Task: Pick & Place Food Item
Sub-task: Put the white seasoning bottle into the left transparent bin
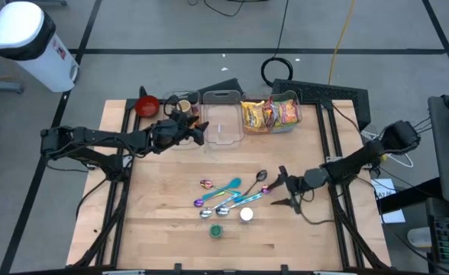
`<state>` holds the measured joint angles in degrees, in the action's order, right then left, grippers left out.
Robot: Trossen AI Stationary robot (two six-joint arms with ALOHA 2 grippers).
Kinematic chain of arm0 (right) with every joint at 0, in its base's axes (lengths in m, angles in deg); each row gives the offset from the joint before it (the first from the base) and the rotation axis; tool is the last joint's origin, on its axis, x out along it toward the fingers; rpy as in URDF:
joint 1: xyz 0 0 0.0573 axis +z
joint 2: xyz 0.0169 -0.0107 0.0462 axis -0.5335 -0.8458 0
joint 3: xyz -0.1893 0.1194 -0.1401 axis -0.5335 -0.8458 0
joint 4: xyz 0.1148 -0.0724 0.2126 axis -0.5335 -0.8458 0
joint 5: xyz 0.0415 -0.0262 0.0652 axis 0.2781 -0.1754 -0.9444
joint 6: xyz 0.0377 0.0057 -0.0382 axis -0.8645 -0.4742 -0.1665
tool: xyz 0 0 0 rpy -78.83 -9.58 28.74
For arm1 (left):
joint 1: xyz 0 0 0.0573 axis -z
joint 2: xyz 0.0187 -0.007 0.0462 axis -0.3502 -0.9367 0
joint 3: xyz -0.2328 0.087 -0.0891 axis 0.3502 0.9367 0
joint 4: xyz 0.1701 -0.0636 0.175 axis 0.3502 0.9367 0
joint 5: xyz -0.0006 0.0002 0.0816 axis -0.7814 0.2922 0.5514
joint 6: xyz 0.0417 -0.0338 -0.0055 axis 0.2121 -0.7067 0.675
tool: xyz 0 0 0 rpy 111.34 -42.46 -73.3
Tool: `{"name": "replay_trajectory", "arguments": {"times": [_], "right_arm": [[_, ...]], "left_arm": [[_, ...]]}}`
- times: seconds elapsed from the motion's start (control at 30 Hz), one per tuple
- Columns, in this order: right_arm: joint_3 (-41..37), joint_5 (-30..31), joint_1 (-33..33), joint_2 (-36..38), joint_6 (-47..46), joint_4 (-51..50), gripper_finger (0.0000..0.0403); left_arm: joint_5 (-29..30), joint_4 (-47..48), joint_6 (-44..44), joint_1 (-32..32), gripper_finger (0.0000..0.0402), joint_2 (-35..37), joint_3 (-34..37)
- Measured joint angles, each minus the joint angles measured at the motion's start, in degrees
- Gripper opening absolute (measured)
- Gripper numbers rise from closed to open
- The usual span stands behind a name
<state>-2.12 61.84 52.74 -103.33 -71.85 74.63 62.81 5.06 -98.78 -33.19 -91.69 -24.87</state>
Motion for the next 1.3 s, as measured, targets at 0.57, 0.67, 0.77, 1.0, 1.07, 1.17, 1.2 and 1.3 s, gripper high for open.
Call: {"name": "replay_trajectory", "arguments": {"times": [0.57,0.67,0.77,1.0,1.07,1.17,1.2,1.3], "right_arm": [[18.62,-0.75,2.93,-28.02,-4.04,-0.18,0.0365],[22.05,-0.71,4.07,-31.62,-2.86,-0.27,0.0365],[24.89,-0.59,4.45,-34.34,-1.94,-0.15,0.0364],[27.56,1.04,3.95,-37.29,-1.59,0.47,0.0364],[27.55,0.95,3.84,-37.38,-1.6,0.7,0.0363],[27.55,0.92,3.84,-37.03,-1.6,0.53,0.0348],[27.55,0.91,3.84,-37.03,-1.67,0.44,0.0339],[27.53,0.66,3.84,-37.08,-2.52,0.22,0.03]], "left_arm": [[0.14,0.02,-3.51,0.34,0.0283,-0.02,0.0],[0.12,0.0,-5.39,0.87,0.0283,-0.02,0.0],[0.12,0.0,-6.93,1.51,0.0283,-0.02,0.0],[0.12,0.03,-7.39,3.28,0.0282,-0.04,0.0],[0.12,0.05,-7.34,3.96,0.0283,-0.04,0.0],[0.1,0.13,-7.19,4.73,0.0283,-0.04,0.0],[0.11,0.12,-7.11,4.98,0.0283,-0.04,0.0],[0.11,0.14,-6.67,5.55,0.0283,-0.04,0.0]]}}
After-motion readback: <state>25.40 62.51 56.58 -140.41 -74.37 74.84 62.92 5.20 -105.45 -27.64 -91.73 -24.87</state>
